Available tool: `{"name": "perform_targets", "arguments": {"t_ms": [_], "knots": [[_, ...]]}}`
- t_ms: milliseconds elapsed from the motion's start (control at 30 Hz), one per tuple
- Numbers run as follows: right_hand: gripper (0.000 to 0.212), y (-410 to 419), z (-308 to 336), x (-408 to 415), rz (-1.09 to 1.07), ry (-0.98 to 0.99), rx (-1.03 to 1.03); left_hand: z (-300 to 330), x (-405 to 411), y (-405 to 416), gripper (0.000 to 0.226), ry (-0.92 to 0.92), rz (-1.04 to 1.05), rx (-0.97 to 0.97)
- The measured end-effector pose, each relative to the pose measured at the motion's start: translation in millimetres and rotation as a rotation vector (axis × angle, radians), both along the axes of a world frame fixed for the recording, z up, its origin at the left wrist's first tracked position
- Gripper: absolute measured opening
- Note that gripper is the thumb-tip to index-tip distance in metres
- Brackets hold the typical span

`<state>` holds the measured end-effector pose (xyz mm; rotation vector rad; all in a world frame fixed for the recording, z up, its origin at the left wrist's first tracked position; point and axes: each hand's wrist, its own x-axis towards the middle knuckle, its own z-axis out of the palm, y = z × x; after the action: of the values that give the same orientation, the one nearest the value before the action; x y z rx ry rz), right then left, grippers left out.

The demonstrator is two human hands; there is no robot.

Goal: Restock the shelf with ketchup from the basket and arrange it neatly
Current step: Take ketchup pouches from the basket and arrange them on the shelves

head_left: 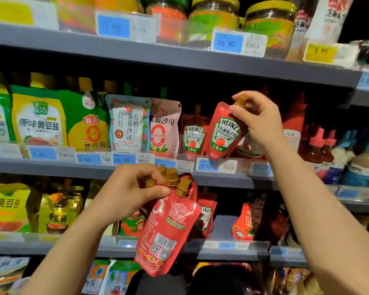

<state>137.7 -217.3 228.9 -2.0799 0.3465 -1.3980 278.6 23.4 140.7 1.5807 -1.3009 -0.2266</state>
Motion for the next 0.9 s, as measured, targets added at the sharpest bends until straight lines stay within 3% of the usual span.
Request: {"name": "perform_targets", "arguments": {"t_ms": [200,267,367,433,533,667,733,900], "knots": [[0.020,-20.9,2.4,32.3,0.162,0.029,0.255,2.6,5.8,-19.2,0.011,0.042,0.013,-0.023],[0.021,-27.9,5.9,39.6,0.178,0.091,0.253,3.6,7.7,-24.1,0.010,0.038,0.008,-0.022],[0.025,-35.3,12.0,41.9,0.117,0.281,0.138,4.0,7.5,-28.8,0.011,0.024,-0.002,-0.008],[0.022,-34.8,12.5,40.4,-0.043,0.446,0.030,4.5,7.1,-29.7,0.009,0.025,-0.009,-0.011],[0.041,-20.5,1.0,38.3,-0.383,0.657,-0.318,4.8,5.4,-30.1,0.014,0.000,-0.019,-0.012],[0.056,3.2,-32.4,22.1,-0.564,0.506,-0.869,5.1,3.2,-30.2,0.019,-0.041,-0.025,0.004],[0.049,3.9,-45.7,18.3,-0.574,0.506,-0.893,4.1,4.4,-31.5,0.017,-0.024,-0.001,0.026],[0.020,-2.2,-43.9,29.7,-0.497,0.850,-0.678,0.7,2.7,-35.6,0.012,-0.036,0.043,0.055]]}}
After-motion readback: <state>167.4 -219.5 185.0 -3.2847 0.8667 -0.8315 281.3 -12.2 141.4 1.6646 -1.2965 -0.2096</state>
